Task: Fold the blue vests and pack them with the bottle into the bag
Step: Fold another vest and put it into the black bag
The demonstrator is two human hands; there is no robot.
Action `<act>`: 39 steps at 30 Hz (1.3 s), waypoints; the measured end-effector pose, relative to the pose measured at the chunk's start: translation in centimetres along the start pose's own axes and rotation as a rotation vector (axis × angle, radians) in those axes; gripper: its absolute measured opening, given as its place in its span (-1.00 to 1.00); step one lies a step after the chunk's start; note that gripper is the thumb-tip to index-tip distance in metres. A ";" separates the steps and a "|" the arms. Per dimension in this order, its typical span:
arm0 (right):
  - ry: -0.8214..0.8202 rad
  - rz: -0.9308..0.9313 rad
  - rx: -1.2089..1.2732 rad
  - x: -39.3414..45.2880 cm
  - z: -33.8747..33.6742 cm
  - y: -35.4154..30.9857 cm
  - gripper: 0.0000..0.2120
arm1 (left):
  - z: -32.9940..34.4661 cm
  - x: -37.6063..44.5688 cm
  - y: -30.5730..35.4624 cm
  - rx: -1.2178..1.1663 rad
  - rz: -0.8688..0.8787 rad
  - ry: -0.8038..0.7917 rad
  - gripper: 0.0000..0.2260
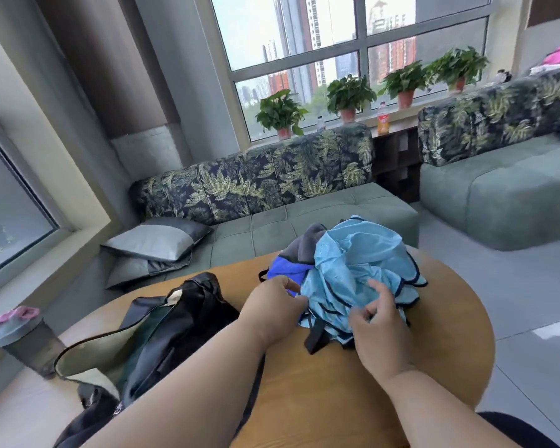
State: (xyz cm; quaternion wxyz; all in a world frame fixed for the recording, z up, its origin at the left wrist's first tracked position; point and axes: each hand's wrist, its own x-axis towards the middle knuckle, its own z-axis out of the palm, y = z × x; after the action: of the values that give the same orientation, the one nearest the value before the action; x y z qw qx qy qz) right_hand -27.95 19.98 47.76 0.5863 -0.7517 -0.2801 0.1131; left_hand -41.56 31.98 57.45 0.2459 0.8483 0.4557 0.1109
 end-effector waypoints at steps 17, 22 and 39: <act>-0.571 -0.022 0.084 1.8 -0.9 -1.0 -0.87 | 5.3 3.7 0.9 -0.669 -0.220 -0.017 -0.83; -0.788 -0.032 0.122 0.3 -0.4 -1.1 -0.90 | 5.3 -0.5 -0.5 -0.956 -0.355 -0.213 -0.71; -0.746 0.136 0.067 -5.4 0.8 0.3 -0.88 | -1.1 -7.9 -6.3 -1.202 -0.120 0.044 -0.83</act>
State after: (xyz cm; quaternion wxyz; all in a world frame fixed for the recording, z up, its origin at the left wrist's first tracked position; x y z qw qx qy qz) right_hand -32.66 17.57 46.37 0.4595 -0.6559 -0.4200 0.4269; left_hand -51.01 28.72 55.42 0.6785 0.5310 0.3651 0.3527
